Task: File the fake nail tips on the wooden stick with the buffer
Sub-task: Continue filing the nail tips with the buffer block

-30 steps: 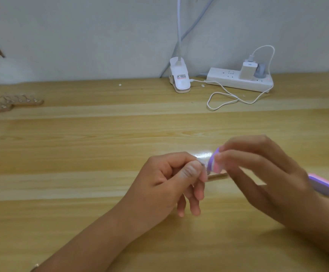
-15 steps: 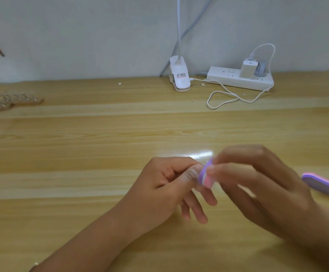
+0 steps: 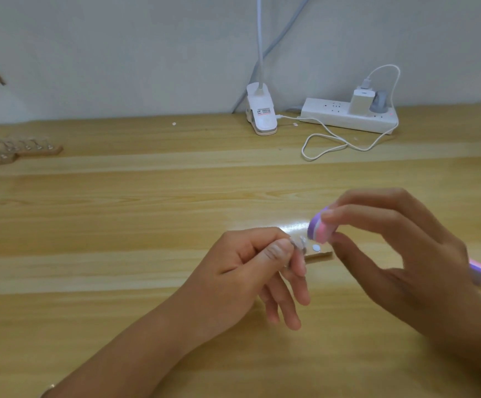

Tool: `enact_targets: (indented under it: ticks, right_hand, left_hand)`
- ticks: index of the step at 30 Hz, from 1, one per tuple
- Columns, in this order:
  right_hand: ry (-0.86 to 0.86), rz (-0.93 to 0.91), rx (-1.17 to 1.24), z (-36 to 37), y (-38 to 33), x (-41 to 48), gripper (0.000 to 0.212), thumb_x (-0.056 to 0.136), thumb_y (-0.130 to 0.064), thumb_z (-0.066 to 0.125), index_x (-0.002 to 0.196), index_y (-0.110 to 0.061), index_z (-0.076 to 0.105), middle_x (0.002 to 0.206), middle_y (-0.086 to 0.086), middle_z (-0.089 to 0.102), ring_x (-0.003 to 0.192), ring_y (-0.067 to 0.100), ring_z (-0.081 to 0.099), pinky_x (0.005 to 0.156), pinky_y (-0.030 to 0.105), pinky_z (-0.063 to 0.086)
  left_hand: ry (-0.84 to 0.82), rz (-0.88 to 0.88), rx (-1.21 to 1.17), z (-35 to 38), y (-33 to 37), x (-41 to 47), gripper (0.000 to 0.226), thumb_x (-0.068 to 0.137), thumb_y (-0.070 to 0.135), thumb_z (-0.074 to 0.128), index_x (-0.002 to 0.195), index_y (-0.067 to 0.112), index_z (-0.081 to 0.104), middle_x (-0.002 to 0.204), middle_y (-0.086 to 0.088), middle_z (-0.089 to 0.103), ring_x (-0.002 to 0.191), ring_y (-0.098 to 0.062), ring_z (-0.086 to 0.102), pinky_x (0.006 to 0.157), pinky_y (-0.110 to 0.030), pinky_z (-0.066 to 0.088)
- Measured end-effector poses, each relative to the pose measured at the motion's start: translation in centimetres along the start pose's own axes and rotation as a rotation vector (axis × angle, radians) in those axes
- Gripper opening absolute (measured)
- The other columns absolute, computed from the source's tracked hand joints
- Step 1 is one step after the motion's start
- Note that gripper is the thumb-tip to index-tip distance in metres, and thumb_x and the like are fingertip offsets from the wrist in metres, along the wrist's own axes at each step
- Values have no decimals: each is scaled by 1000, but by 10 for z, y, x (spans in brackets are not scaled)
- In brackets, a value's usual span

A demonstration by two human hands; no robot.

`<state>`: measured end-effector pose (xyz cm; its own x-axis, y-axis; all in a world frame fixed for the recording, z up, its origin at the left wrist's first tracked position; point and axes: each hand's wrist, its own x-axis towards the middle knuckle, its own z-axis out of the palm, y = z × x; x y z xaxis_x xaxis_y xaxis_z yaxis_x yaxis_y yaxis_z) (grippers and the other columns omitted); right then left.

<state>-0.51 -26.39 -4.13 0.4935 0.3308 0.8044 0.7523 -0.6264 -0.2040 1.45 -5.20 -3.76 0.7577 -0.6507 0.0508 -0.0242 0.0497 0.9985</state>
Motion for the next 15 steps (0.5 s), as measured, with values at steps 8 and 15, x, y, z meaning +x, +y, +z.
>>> enact_targets:
  ticks: [8, 15]
  right_hand:
    - [-75, -42, 25, 1, -3, -1, 33, 88, 7, 65, 114, -12, 65, 106, 11, 65, 96, 21, 65, 87, 31, 50]
    - [-89, -53, 52, 1, -3, -1, 29, 91, 4, 62, 114, -13, 65, 107, 11, 65, 97, 21, 65, 87, 31, 51]
  left_hand:
    - [-118, -48, -62, -3, 2, -1, 32, 102, 26, 36, 76, 15, 52, 54, -1, 46, 34, -16, 47, 41, -16, 38]
    - [-166, -121, -245, -6, 5, -1, 32, 100, 28, 41, 71, 19, 51, 49, 5, 33, 31, -7, 32, 33, -16, 28]
